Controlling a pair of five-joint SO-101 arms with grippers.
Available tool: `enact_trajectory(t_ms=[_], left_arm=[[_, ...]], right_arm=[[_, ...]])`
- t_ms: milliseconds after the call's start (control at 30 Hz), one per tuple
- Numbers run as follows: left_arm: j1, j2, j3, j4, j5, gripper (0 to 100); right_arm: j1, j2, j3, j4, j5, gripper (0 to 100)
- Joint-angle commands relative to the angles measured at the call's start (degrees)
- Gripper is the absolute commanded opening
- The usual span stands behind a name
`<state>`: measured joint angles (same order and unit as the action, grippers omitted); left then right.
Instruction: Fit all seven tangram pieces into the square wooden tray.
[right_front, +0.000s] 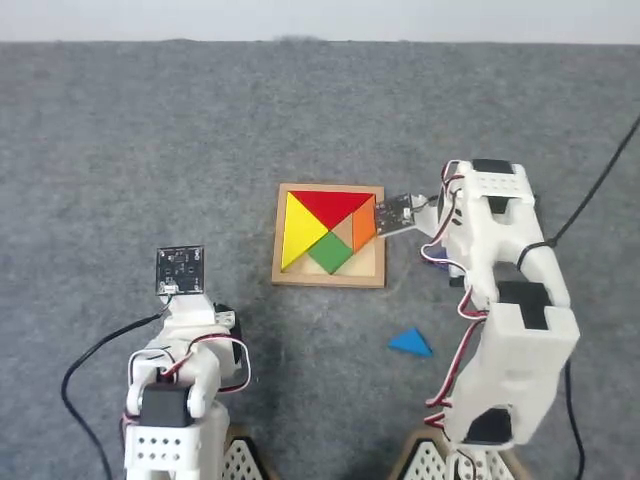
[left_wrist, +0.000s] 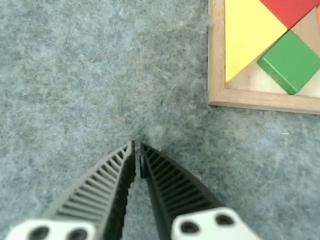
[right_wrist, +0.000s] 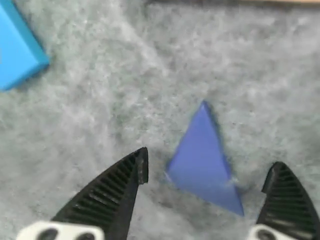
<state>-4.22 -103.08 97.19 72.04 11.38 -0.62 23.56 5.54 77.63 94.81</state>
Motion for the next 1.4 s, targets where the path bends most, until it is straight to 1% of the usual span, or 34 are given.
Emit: enact_trajectory(t_ms=[0, 67, 200, 367, 433, 500, 567, 667, 833, 1000, 1233, 1300, 1367], left_arm=[[-0.4, -1.1, -0.7, 0.3, -0.9, 1], [-0.4, -1.1, -0.7, 0.3, -0.9, 1], [-0.4, -1.1, -0.7, 0.3, -0.9, 1], [-0.4, -1.1, -0.7, 0.3, -0.9, 1], [-0.4, -1.1, -0.7, 0.3, -0.9, 1], [-0.4, -1.1, -0.7, 0.3, -0.9, 1], [-0.4, -1.1, -0.7, 0.3, -0.9, 1], [-0.4, -1.1, -0.7, 0.3, -0.9, 1], [-0.4, -1.1, -0.7, 0.3, -0.9, 1], [-0.4, -1.1, -0.7, 0.3, -0.9, 1], [-0.4, -1.1, -0.7, 0.3, -0.9, 1], [-0.4, -1.1, -0.7, 0.3, -0.9, 1], [-0.4, -1.1, -0.7, 0.3, -0.9, 1]], right_arm=[[2.9, -0.6, -2.4, -0.9, 4.7, 36.4], [3.9, -0.6, -2.4, -0.9, 6.3, 35.8], [4.1, -0.1, -2.0, -0.7, 8.5, 31.2], [3.9, 3.2, -2.5, -1.0, 8.0, 30.7], [3.9, 3.3, -3.0, -1.0, 5.0, 30.5], [3.5, 3.3, -3.3, -1.0, 0.1, 27.9], [2.8, 3.1, -3.3, -1.0, -4.6, 22.9], [1.3, 3.5, -3.0, -0.8, -13.6, 19.1], [0.7, 3.0, -3.3, -1.2, -27.0, 18.7], [-0.4, 2.9, -3.4, -3.7, -45.9, 18.7], [-4.7, 0.0, -3.7, -3.3, -73.9, 18.7], [-5.4, -2.6, -3.7, -3.3, -78.6, 18.6], [-6.3, -6.6, -3.3, -3.3, -80.8, 18.6]])
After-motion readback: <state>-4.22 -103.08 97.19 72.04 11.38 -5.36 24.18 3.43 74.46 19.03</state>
